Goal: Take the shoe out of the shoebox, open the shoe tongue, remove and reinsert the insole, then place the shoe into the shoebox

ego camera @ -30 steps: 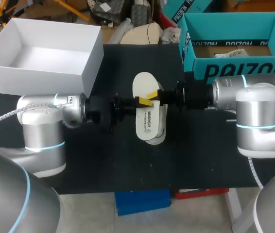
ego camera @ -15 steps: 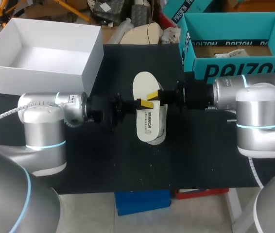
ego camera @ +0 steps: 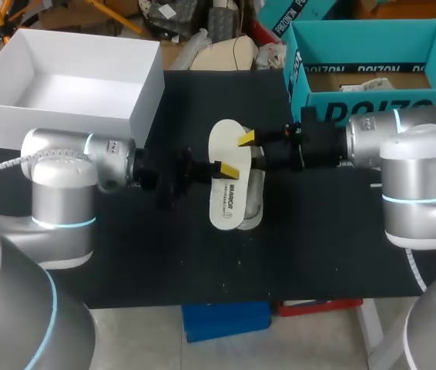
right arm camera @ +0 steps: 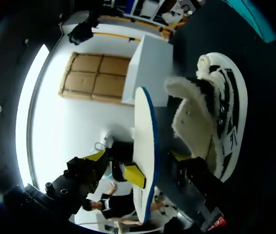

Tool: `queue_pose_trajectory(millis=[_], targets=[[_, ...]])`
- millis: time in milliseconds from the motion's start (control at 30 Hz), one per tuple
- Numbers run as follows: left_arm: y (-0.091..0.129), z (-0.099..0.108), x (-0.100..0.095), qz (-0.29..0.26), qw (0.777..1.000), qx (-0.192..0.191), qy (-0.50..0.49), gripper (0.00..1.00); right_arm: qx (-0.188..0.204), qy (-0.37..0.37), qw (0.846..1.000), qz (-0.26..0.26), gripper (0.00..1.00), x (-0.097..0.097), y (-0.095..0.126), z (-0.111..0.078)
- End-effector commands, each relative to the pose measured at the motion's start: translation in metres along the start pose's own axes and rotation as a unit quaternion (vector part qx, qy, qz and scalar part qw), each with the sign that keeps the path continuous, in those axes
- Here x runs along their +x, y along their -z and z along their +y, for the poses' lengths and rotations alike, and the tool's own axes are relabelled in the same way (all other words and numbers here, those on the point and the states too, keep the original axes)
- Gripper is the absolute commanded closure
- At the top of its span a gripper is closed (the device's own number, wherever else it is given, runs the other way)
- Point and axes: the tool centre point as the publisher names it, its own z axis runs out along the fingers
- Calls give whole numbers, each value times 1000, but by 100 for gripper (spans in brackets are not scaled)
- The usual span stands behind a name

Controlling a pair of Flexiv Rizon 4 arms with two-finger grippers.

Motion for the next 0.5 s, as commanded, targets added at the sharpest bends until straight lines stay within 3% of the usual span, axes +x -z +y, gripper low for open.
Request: queue_pose_trajectory(millis=[33,100,500], targets=[[9,-7,-8,48,999,5,-3,100,-5,7,999,-34,0,11,17,-6],[12,-10,-6,74,997,8,-14,100,-8,12,999,-43,0,13,20,-7],[12,-10,-6,74,997,8,-14,100,-8,12,999,-43,0,13,20,-7]])
